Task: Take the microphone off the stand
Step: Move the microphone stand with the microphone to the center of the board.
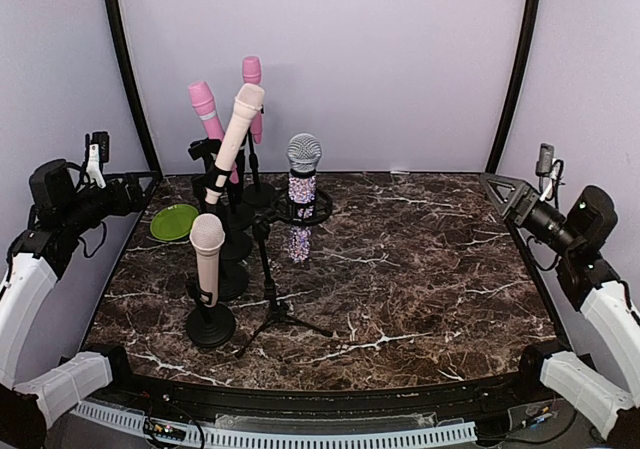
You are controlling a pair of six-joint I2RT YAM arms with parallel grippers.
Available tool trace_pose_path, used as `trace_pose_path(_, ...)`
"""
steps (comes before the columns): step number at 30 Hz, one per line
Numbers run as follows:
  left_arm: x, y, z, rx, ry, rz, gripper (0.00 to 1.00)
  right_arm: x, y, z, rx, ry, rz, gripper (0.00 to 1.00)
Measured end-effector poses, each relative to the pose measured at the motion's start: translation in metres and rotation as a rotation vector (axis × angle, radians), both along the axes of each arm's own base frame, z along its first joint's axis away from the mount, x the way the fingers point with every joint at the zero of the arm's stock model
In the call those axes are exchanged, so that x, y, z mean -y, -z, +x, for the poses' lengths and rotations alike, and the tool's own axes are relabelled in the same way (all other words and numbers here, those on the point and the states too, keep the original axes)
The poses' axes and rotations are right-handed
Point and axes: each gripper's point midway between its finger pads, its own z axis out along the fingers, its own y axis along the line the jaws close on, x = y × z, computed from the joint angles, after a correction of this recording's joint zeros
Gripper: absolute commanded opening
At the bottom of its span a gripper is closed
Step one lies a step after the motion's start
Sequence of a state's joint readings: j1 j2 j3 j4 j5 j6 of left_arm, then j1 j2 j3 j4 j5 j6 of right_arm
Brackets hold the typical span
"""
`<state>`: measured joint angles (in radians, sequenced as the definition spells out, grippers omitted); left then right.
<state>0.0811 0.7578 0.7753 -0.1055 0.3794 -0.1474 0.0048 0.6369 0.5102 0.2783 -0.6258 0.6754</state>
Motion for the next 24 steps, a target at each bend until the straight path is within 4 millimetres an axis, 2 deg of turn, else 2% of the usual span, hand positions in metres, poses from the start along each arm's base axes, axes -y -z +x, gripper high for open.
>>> trace_pose_path(3, 0.017, -0.008, -0.002, 0.027, 0.108, -0.012, 0.99, -0.032, -0.008, -0.011, 0.009, -0.128, -0.023, 0.99)
trace_pose_path(6, 0.03, -0.024, -0.005, 0.076, 0.188, -0.019, 0.99, -0.062, -0.026, -0.019, 0.035, -0.23, -0.048, 0.98)
trace_pose_path(9, 0.038, -0.042, -0.009, 0.145, 0.242, -0.018, 0.99, -0.1, -0.038, -0.027, 0.063, -0.334, -0.074, 0.93)
trace_pose_path(11, 0.042, -0.049, -0.011, 0.18, 0.272, -0.015, 0.99, -0.126, -0.038, -0.029, 0.056, -0.383, -0.09, 0.89)
trace_pose_path(13, 0.045, -0.048, -0.012, 0.193, 0.293, -0.01, 0.99, -0.151, -0.033, -0.023, 0.019, -0.407, -0.098, 0.86)
trace_pose_path(17, 0.047, -0.035, -0.014, 0.182, 0.31, 0.011, 0.99, -0.194, -0.016, -0.013, -0.038, -0.439, -0.136, 0.9)
trace_pose_path(20, 0.047, -0.03, -0.016, 0.178, 0.308, 0.028, 0.99, -0.234, -0.005, -0.033, -0.025, -0.509, -0.196, 0.91)
trace_pose_path(24, 0.045, -0.032, -0.018, 0.196, 0.296, 0.055, 0.99, -0.265, -0.019, -0.046, 0.047, -0.543, -0.227, 0.92)
